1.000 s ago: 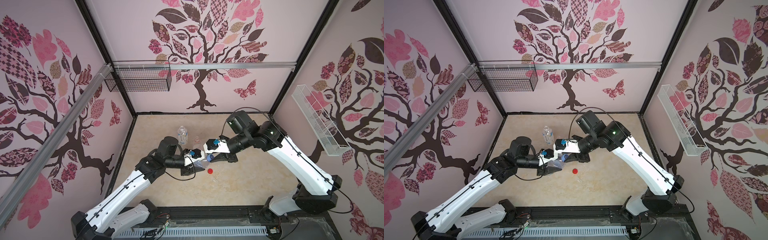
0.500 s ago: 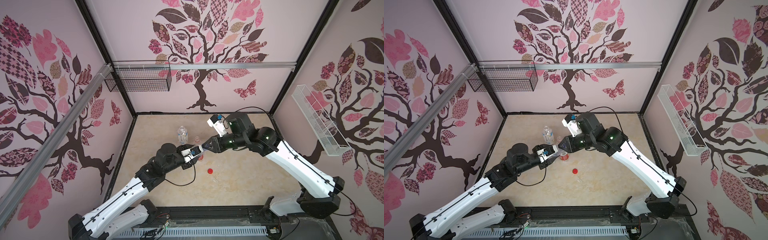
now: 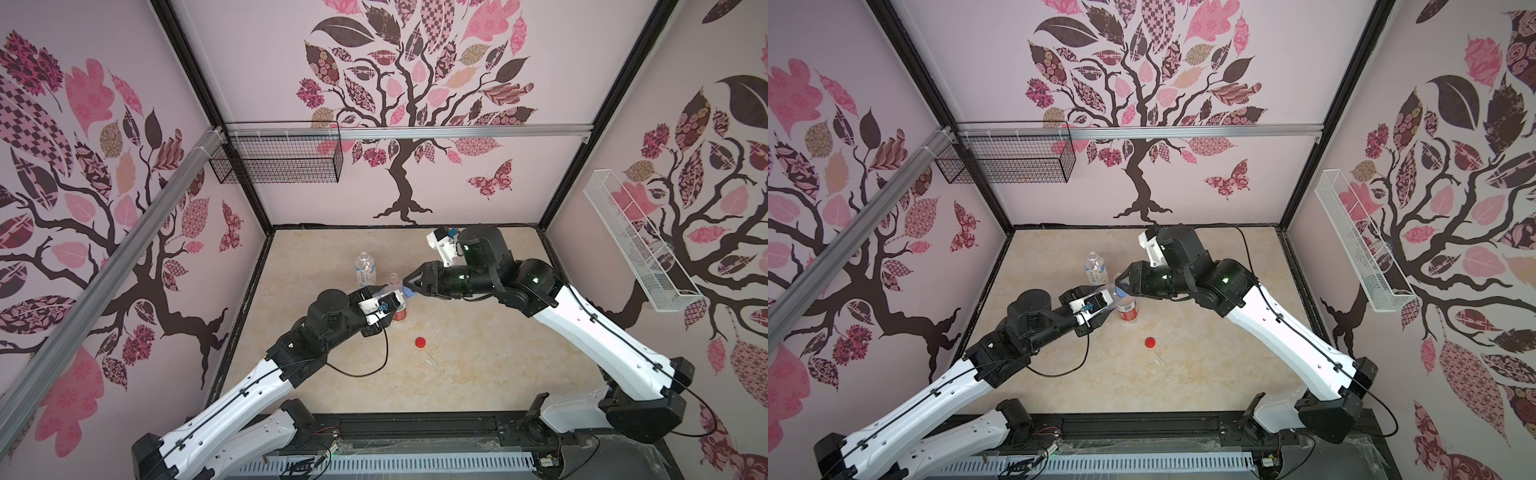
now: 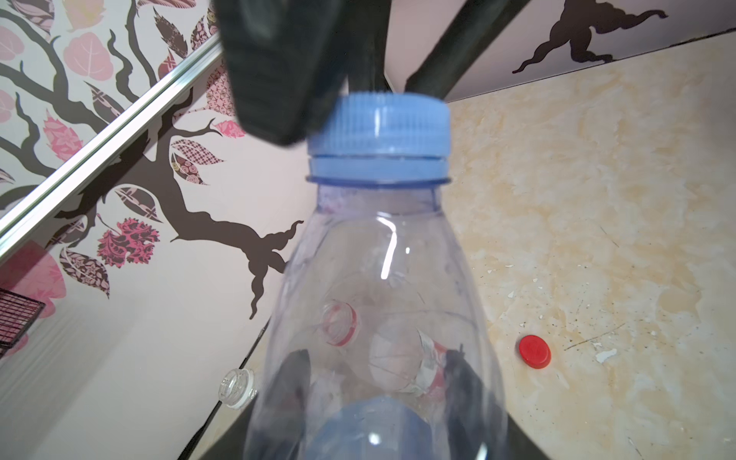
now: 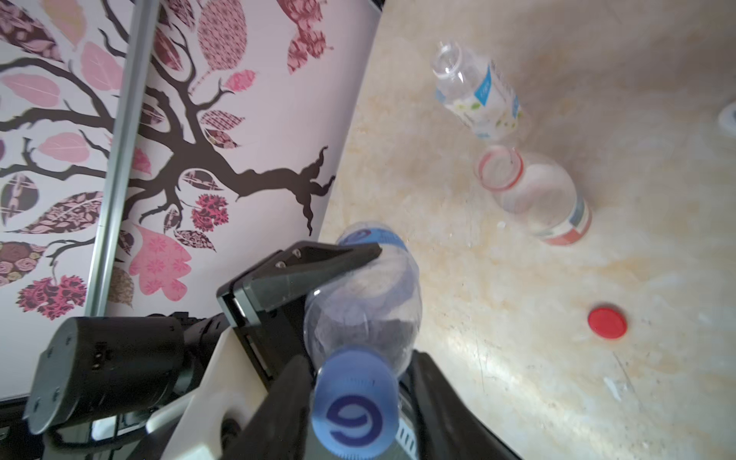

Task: Screw on the bottle caps
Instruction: Screw the bottle cap onto the plastic bottle.

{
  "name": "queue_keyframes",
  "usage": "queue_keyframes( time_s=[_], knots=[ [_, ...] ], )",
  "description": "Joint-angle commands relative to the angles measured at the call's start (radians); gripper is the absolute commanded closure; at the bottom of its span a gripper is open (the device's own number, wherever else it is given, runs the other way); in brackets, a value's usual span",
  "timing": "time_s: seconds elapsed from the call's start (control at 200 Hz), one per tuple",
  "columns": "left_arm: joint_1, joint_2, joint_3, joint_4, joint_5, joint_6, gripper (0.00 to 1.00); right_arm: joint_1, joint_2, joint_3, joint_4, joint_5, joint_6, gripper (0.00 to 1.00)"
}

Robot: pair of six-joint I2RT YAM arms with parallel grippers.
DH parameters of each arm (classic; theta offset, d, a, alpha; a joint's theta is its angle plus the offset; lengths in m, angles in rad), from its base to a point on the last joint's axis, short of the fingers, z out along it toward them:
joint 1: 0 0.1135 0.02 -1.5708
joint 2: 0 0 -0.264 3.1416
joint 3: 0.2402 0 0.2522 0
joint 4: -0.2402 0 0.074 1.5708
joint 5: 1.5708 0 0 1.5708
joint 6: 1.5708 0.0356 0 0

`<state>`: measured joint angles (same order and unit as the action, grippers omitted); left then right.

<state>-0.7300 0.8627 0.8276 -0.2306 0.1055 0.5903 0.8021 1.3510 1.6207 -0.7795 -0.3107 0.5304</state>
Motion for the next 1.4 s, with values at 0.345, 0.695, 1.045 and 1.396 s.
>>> queue_keyframes(
  time_s=[0.345,0.695,1.045,1.396],
  knots=[
    [0.069,0.106,0.176,-0.319,0.438,0.027,0.43,-0.013,-0.150,-0.026,-0.280,-0.100,-1.442,0.20],
    [0.068,0.140,0.214,-0.335,0.492,0.057,0.43,-0.012,0.014,0.154,-0.467,-0.312,-1.643,0.42],
    [0.069,0.145,0.219,-0.325,0.517,0.049,0.42,-0.013,0.039,0.111,-0.390,-0.319,-1.627,0.61],
    [0.067,0.087,0.171,-0.188,0.422,-0.006,0.44,-0.014,0.085,0.138,-0.323,-0.336,-1.191,1.00]
  ],
)
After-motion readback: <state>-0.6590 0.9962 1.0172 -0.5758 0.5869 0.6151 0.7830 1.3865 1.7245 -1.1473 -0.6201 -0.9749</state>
